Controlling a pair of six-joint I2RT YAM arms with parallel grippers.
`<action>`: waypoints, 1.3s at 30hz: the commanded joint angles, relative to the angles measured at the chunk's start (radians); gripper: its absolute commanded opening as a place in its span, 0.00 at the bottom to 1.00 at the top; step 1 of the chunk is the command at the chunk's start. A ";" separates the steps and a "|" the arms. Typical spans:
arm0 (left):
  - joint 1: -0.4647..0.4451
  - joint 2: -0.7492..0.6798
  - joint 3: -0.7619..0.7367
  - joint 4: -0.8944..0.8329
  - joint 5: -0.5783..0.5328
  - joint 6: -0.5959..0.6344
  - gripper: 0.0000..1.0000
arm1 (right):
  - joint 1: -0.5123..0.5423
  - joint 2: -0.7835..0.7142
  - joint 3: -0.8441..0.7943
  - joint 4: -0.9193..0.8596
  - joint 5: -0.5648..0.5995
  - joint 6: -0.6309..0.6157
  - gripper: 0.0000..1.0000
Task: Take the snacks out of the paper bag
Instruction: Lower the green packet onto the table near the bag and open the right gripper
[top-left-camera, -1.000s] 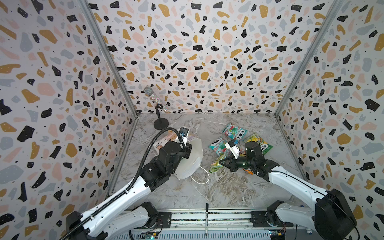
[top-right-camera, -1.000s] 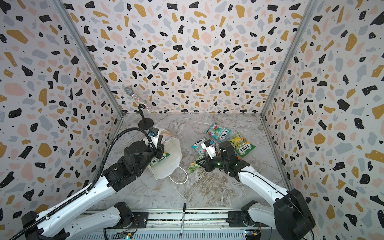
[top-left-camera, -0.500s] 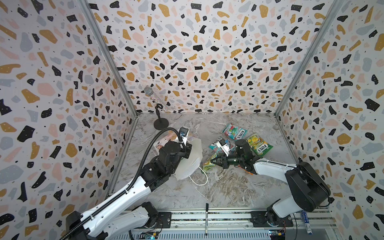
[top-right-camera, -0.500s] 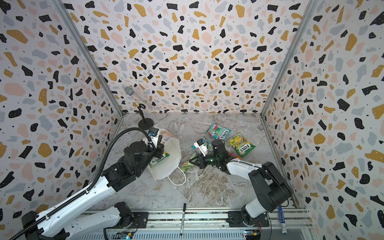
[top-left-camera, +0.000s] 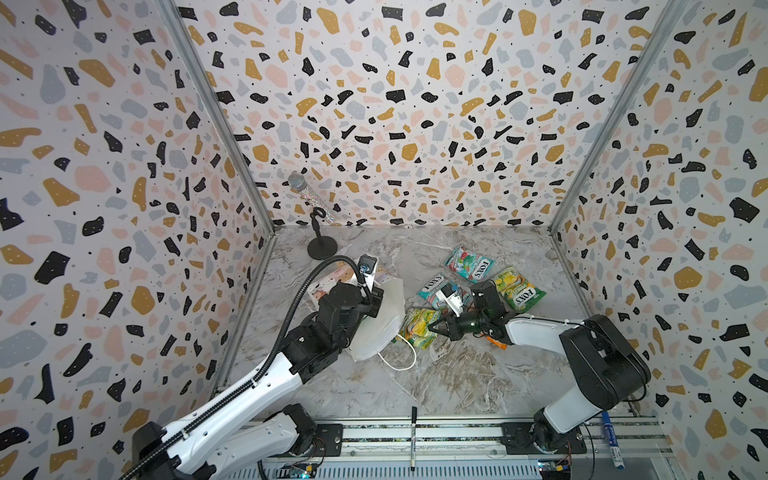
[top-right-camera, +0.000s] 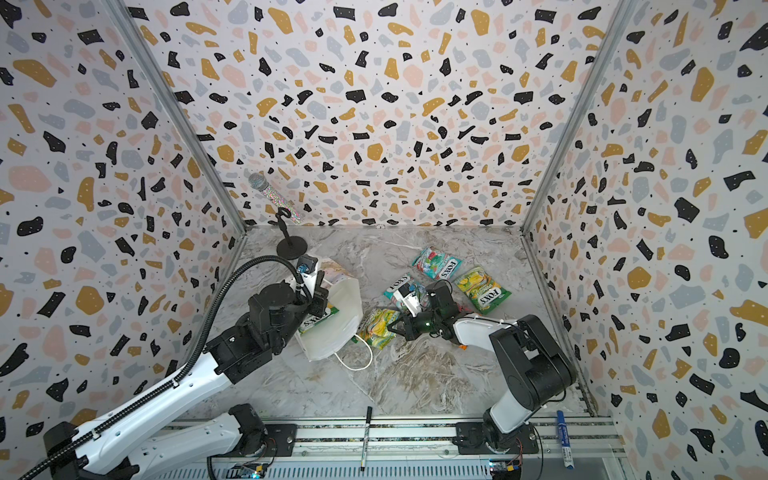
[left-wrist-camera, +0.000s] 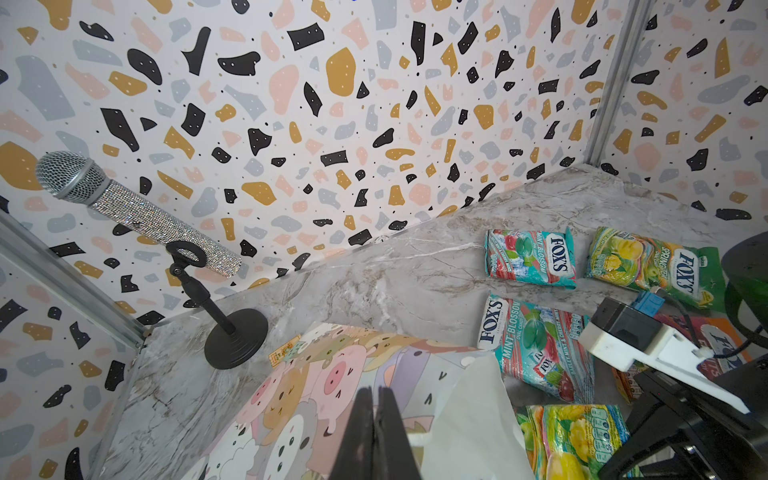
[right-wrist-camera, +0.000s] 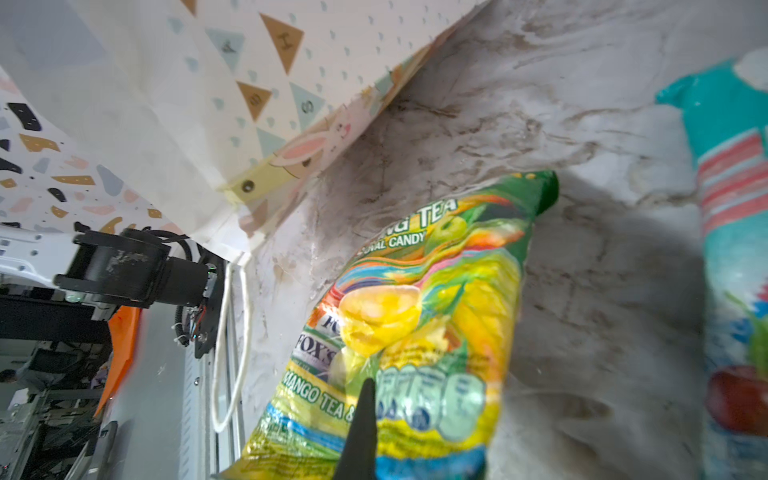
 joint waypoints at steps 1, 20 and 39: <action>0.004 -0.010 -0.003 0.051 -0.014 0.014 0.00 | -0.001 0.018 0.038 -0.099 0.062 -0.074 0.00; 0.004 -0.003 -0.004 0.050 -0.010 0.018 0.00 | -0.001 0.068 0.087 -0.137 0.190 -0.055 0.28; 0.004 -0.005 -0.004 0.050 -0.005 0.016 0.00 | 0.001 -0.271 -0.002 -0.210 0.316 0.003 0.61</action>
